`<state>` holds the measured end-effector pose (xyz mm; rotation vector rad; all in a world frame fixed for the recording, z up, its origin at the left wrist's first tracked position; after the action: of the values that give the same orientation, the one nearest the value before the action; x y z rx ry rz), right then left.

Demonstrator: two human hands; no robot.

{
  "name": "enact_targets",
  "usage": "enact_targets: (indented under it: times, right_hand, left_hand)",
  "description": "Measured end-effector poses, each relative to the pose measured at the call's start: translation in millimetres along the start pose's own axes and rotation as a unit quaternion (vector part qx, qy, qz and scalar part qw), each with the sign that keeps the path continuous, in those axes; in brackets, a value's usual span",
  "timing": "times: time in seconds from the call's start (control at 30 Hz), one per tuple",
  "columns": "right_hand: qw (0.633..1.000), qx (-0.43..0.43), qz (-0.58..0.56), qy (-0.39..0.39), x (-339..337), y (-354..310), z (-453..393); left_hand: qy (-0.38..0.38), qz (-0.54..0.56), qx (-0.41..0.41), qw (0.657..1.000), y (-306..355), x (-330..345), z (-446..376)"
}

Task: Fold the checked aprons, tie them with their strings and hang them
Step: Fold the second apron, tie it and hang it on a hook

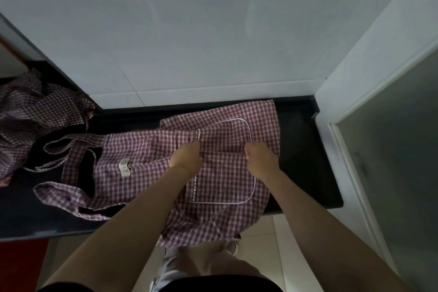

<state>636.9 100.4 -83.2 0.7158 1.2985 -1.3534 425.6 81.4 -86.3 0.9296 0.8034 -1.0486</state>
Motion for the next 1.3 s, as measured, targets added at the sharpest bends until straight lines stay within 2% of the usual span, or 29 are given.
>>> enact_targets:
  times: [0.17,0.23,0.33,0.4,0.43,0.5,0.53,0.57,0.63,0.7,0.77,0.87,0.9,1.0,1.03,1.07,1.13,1.17,1.2,1.23,1.3]
  right_hand:
    - [0.994,0.026,-0.102,0.013,-43,-8,-12]
    - [0.992,0.026,-0.124,0.016,-61,-9,-17]
    - [0.989,0.019,-0.115,-0.093,-72,-7,-22]
    - [0.985,0.039,-0.050,-0.162,-71,2,-22]
    - [0.983,0.053,-0.025,-0.173,-74,6,-19]
    - [0.987,0.069,-0.025,-0.146,-87,8,-19]
    - [0.992,0.072,-0.051,-0.095,-99,6,-22]
    - [0.993,0.077,-0.091,-0.021,-115,5,-23]
    - [0.972,0.081,-0.173,0.134,-154,-3,-25]
    - [0.947,0.074,-0.223,0.220,-192,-12,-22]
    - [0.954,0.051,-0.206,0.212,-226,-21,-21]
    - [0.991,0.025,-0.049,0.123,-265,-32,-18]
    - [0.990,0.025,-0.030,0.136,-278,-35,-16]
    - [0.975,0.022,-0.037,0.217,-331,-55,-5]
    - [0.981,0.025,-0.039,0.191,-343,-63,0]
    - [0.990,0.035,-0.030,0.132,-348,-70,2]
    - [0.997,0.065,0.046,0.025,-358,-79,16]
    - [0.992,0.075,0.097,0.021,-367,-84,22]
    - [0.987,0.078,0.133,0.052,-375,-87,26]
    - [0.986,0.062,0.128,0.092,-381,-93,28]
    - [0.995,-0.041,-0.017,0.091,-374,-112,26]
  left_hand:
    - [-0.006,0.041,0.032,0.999,4,-42,-10]
    - [-0.028,0.025,0.057,0.998,4,-57,-12]
    - [-0.053,-0.071,0.071,0.994,-2,-72,-17]
    - [-0.089,-0.125,0.069,0.986,-10,-72,-16]
    - [-0.102,-0.138,0.064,0.983,-14,-72,-13]
    - [-0.094,-0.102,0.048,0.989,-18,-80,-11]
    - [-0.064,-0.062,0.043,0.995,-17,-91,-9]
    - [-0.009,-0.012,0.040,0.999,-16,-108,-7]
    - [0.131,0.087,0.038,0.987,-10,-148,1]
    - [0.241,0.158,0.048,0.956,-3,-186,14]
    - [0.269,0.157,0.056,0.948,2,-217,24]
    - [0.194,0.053,0.057,0.978,11,-253,31]
    - [0.181,0.030,0.059,0.981,14,-263,33]
    - [0.221,0.037,0.072,0.972,29,-308,57]
    - [0.227,0.040,0.080,0.970,35,-320,63]
    - [0.219,0.040,0.091,0.971,40,-328,71]
    - [0.200,0.038,0.118,0.972,48,-345,86]
    - [0.202,0.043,0.131,0.970,50,-353,93]
    - [0.207,0.048,0.144,0.967,53,-360,100]
    - [0.217,0.053,0.159,0.962,58,-368,107]
    - [0.232,0.053,0.193,0.952,72,-377,118]
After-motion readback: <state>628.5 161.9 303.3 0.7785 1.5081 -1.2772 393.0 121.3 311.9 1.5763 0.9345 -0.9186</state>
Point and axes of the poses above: each hand's wrist, its own z-axis away from the middle knuckle, its own x-axis out of the palm, y = z × x, the point moved 5 cm from there along -z, towards the middle knuckle
